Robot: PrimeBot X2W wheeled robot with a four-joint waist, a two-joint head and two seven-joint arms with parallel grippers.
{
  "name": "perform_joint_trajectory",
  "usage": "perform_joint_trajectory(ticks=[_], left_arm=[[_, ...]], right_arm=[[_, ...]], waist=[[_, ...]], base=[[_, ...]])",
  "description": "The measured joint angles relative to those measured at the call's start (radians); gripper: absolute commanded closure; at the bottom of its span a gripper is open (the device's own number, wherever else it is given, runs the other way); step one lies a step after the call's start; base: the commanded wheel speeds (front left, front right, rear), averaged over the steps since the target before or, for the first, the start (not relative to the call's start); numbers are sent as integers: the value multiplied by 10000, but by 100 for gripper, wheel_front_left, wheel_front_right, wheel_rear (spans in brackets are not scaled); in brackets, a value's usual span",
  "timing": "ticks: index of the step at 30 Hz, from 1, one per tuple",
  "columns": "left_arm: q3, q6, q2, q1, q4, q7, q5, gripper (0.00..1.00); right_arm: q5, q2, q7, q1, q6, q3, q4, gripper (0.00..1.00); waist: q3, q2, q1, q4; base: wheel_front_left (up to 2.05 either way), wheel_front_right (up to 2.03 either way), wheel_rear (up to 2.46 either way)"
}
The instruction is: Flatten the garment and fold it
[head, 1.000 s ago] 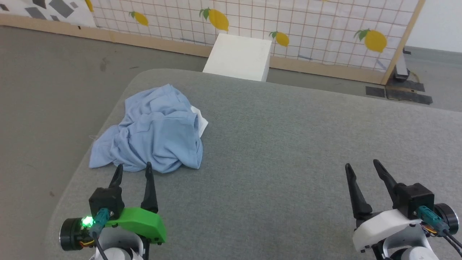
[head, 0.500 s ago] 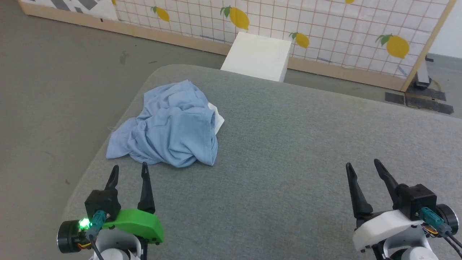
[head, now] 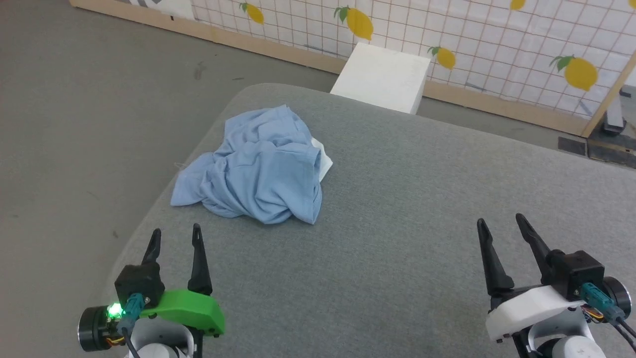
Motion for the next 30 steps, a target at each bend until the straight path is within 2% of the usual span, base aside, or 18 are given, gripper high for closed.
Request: perform_joint_trajectory(ticks=[30], left_arm=[[4,192,-13,-2,399,-614,-407,0]], right_arm=[[253,6,-456,-57,0,-96,217,0]], waist=[[71,0,-1,1339]], base=[[0,0,0]])
